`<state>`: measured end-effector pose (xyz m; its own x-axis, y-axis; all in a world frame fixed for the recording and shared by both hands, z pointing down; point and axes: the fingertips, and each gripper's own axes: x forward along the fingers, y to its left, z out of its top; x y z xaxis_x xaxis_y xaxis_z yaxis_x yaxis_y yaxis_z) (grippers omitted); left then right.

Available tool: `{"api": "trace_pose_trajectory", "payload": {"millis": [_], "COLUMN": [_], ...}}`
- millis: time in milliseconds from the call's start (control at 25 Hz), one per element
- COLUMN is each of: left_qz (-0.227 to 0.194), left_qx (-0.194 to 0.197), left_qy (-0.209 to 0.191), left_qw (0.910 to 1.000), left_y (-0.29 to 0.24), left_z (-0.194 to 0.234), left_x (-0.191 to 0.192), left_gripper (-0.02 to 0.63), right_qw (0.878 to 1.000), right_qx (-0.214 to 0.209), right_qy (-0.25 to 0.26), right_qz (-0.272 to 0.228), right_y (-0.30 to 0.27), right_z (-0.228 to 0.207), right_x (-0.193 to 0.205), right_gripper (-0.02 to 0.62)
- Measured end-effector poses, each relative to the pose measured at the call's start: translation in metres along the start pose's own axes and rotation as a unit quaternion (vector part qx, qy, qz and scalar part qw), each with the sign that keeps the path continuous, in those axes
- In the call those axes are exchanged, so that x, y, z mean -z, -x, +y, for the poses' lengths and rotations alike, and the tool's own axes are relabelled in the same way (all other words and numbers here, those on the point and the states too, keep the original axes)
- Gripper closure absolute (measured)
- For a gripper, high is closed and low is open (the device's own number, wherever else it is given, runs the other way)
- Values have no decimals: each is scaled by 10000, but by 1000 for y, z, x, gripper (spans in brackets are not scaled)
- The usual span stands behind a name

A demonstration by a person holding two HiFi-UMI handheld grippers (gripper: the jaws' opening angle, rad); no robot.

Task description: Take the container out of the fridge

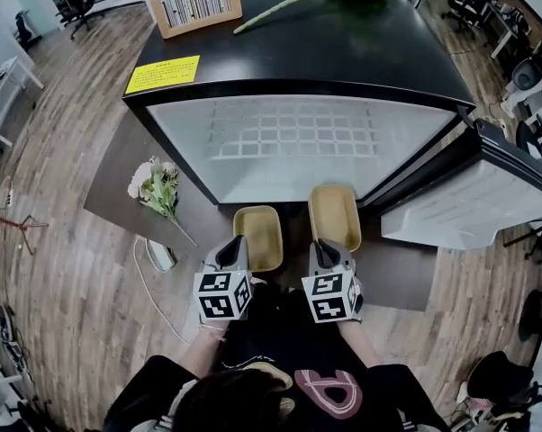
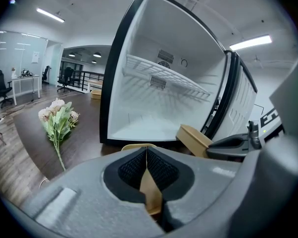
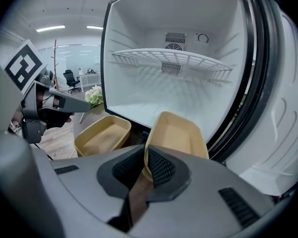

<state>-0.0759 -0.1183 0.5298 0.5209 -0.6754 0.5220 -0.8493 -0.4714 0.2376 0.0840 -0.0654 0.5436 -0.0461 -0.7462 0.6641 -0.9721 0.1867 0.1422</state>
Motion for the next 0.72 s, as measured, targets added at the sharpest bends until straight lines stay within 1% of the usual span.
{"api": "trace_pose_trajectory", "payload": {"millis": [520,720], "left_qz": [30,85], "left_qx": [28,37], "left_qy": [-87,-144], "left_qw": [10000,9999], "left_y": [1,1], "left_z": [-9,-12], "left_x": [6,8], "left_gripper": [594,594], "right_qw": [9998,9994], "right_qx": [-13,-42], "right_qy": [143,130], "right_qz": [114,302], "right_y": [10,3], "right_z": [16,17], "right_x": [27,43], "right_gripper": [565,565]}}
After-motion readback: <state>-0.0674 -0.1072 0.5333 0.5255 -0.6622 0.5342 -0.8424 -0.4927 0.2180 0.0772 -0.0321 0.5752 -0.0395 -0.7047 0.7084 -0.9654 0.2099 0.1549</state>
